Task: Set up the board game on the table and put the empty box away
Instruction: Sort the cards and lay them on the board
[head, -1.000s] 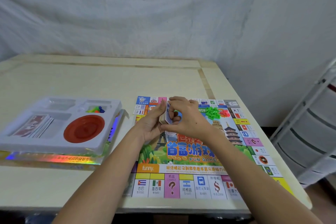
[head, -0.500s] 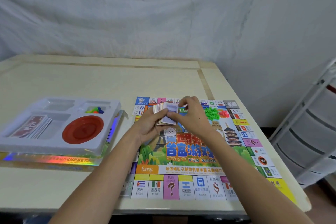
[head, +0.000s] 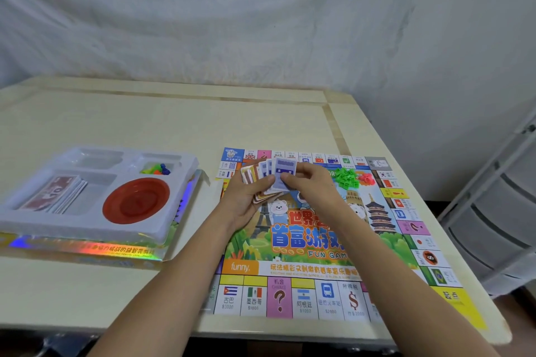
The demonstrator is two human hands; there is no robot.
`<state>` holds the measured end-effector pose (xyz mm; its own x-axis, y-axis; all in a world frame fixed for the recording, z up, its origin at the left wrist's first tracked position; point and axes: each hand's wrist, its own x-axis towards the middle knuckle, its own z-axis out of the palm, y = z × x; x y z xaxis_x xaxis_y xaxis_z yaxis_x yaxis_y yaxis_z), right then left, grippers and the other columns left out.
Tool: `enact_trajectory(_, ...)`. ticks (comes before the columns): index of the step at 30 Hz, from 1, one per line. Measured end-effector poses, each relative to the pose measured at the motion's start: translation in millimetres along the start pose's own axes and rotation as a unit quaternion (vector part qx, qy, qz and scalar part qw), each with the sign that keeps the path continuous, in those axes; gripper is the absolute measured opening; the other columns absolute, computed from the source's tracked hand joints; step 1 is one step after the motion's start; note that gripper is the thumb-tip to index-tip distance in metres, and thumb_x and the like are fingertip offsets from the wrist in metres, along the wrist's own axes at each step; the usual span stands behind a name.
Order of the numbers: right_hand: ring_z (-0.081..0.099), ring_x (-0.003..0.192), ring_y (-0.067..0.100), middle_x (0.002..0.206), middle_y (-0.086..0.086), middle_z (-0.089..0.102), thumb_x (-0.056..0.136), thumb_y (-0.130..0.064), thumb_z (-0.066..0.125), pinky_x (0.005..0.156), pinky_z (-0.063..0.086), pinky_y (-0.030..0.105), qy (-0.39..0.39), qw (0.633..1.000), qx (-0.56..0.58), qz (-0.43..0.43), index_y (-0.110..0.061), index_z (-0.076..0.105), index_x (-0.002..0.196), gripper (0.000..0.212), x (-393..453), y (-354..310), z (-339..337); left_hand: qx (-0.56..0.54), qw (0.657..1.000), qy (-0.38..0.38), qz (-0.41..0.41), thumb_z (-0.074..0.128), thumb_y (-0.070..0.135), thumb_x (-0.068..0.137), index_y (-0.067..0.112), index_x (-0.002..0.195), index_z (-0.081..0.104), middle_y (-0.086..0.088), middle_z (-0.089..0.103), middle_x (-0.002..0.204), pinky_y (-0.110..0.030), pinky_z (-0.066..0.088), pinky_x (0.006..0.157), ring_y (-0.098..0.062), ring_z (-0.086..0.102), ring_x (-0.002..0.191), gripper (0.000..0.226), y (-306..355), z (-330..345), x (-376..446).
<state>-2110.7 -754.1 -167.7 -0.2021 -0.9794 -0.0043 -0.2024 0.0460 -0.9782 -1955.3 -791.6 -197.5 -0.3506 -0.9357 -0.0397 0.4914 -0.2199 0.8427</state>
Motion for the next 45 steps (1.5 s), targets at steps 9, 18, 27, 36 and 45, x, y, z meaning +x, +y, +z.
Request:
enact_trajectory(9,0.072,0.082,0.025,0.082,0.006,0.075,0.087,-0.017,0.071,0.077,0.059,0.036,0.045,0.998,-0.030,-0.012,-0.015,0.075,0.094,0.008,0,4,0,0.035,0.999,0.034,-0.007,0.063,-0.013,0.084,0.004,0.123,0.055,-0.022,0.068,0.111,-0.040,0.061,0.071,-0.032,0.072,0.090,0.044,-1,2,-1)
enact_trajectory(18,0.069,0.072,0.009,0.084,0.002,0.074,0.089,-0.011,0.068,0.061,0.052,0.015,0.047,0.999,-0.007,-0.016,-0.013,0.073,0.099,0.011,9,-1,0,0.068,0.990,0.113,0.054,0.066,0.003,0.091,0.012,0.115,0.060,-0.012,0.072,0.095,-0.039,0.057,0.074,-0.025,0.068,0.079,0.026,11,0,10)
enact_trajectory(27,0.060,0.073,0.021,0.079,0.009,0.071,0.093,-0.011,0.057,0.059,0.040,0.024,0.051,0.969,-0.210,-0.118,-0.006,0.073,0.091,0.017,18,9,37,0.290,0.934,0.140,0.153,0.065,0.009,0.091,0.020,0.110,0.063,-0.003,0.068,0.104,-0.030,0.056,0.066,-0.012,0.067,0.083,0.022,13,-16,14)
enact_trajectory(36,0.033,0.054,0.016,0.057,0.012,0.050,0.094,-0.009,0.053,0.049,0.026,0.022,0.041,0.950,-0.278,-0.136,0.003,0.054,0.066,0.030,22,18,40,0.356,0.917,0.126,0.129,0.065,0.011,0.088,0.033,0.105,0.065,0.003,0.070,0.099,-0.035,0.054,0.070,-0.017,0.068,0.085,0.028,10,-22,11)
enact_trajectory(45,0.032,0.056,0.021,0.055,0.007,0.042,0.088,-0.005,0.053,0.044,0.023,0.023,0.024,0.975,-0.220,-0.012,-0.009,0.040,0.058,0.034,59,-12,41,0.105,0.942,0.294,0.122,0.057,-0.005,0.091,0.022,0.108,0.057,-0.013,0.067,0.088,-0.033,0.051,0.058,-0.015,0.058,0.058,0.032,46,-31,28)
